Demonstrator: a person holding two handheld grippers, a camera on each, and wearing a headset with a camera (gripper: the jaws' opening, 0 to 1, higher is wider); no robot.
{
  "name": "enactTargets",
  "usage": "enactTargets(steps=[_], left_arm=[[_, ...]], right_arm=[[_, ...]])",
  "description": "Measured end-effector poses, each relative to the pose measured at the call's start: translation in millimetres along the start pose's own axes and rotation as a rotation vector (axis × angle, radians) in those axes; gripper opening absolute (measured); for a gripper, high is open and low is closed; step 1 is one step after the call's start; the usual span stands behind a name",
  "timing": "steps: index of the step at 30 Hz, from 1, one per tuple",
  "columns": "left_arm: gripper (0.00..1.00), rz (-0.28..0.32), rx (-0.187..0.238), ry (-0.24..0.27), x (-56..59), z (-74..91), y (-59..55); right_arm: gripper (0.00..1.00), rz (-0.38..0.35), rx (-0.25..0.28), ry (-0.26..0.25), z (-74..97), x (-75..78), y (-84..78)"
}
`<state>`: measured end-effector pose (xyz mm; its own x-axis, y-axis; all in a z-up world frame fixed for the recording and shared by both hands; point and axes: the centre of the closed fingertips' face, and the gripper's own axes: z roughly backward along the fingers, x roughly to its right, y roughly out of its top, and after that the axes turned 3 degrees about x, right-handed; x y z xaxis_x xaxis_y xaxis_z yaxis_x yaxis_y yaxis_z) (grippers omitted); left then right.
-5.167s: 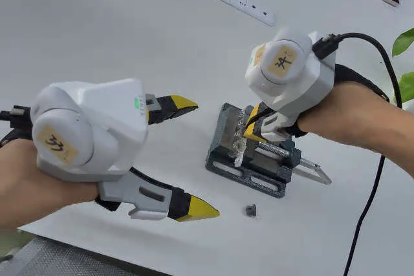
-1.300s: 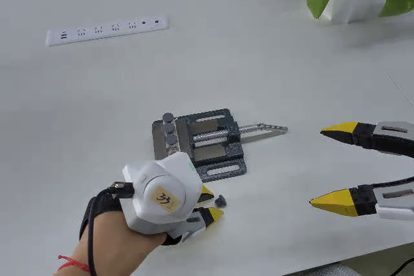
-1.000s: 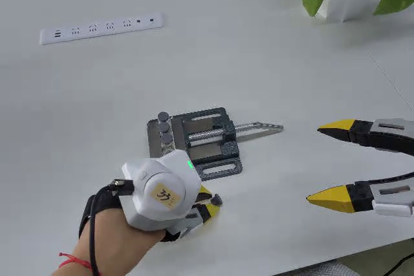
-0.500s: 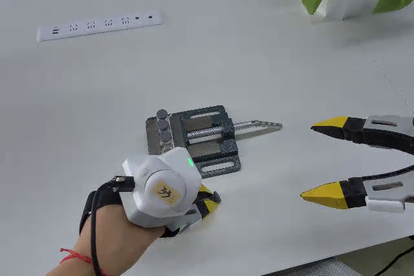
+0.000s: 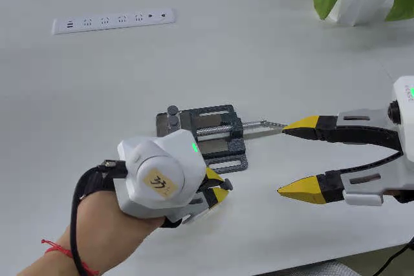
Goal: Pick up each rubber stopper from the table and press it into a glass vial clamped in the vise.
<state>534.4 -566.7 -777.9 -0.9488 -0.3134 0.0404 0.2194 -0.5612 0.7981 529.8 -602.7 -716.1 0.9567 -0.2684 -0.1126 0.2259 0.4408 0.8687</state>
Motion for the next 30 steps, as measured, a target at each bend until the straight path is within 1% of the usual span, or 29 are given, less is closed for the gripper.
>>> enactTargets(steps=[1,2,3,6,7,8,9,10,13,15,17,18,20,27,30], left_arm=[[0.04,-0.010,0.010,0.001,1.3,3.1,5.1],[0.04,-0.019,0.029,-0.001,3.0,8.5,13.5],[0.04,-0.019,0.038,-0.002,3.6,10.6,16.3],[0.04,-0.044,0.065,-0.004,6.2,22.2,29.9],[0.04,-0.054,0.078,-0.007,9.3,29.2,38.9],[0.04,-0.059,0.085,-0.008,10.5,32.6,42.9],[0.04,-0.063,0.091,-0.009,10.7,33.4,44.0],[0.04,-0.077,0.098,-0.011,12.4,37.0,48.0],[0.04,-0.093,0.115,-0.015,17.7,46.4,58.3],[0.04,-0.101,0.125,-0.015,18.9,49.3,60.3],[0.04,-0.092,0.142,-0.018,20.6,52.3,62.9],[0.04,-0.090,0.145,-0.018,21.4,53.3,63.5],[0.04,-0.097,0.147,-0.018,22.6,55.0,63.0],[0.04,-0.080,0.177,-0.020,26.1,60.7,66.8],[0.04,-0.082,0.185,-0.019,26.5,62.2,68.3]], right_arm=[[0.47,0.021,-0.001,0.009,-1.6,-1.8,3.8],[0.45,0.034,-0.003,0.021,-3.7,-4.8,9.4],[0.44,0.039,-0.003,0.030,-4.9,-6.8,13.2],[0.37,0.061,-0.007,0.066,-7.7,-14.0,24.1],[0.34,0.071,-0.011,0.082,-9.1,-17.0,27.6],[0.32,0.087,-0.016,0.093,-10.0,-18.8,29.5],[0.30,0.098,-0.023,0.101,-11.0,-20.4,30.8],[0.29,0.104,-0.029,0.112,-12.4,-22.8,33.1],[0.24,0.130,-0.042,0.137,-14.3,-27.1,38.4],[0.21,0.137,-0.050,0.156,-15.1,-30.3,40.6],[0.19,0.148,-0.061,0.168,-15.9,-32.6,41.7],[0.18,0.150,-0.063,0.173,-16.2,-33.7,42.4],[0.15,0.159,-0.073,0.191,-16.8,-37.0,43.3],[0.12,0.175,-0.093,0.223,-19.7,-44.2,44.7],[0.12,0.176,-0.096,0.232,-20.1,-44.6,45.0]])
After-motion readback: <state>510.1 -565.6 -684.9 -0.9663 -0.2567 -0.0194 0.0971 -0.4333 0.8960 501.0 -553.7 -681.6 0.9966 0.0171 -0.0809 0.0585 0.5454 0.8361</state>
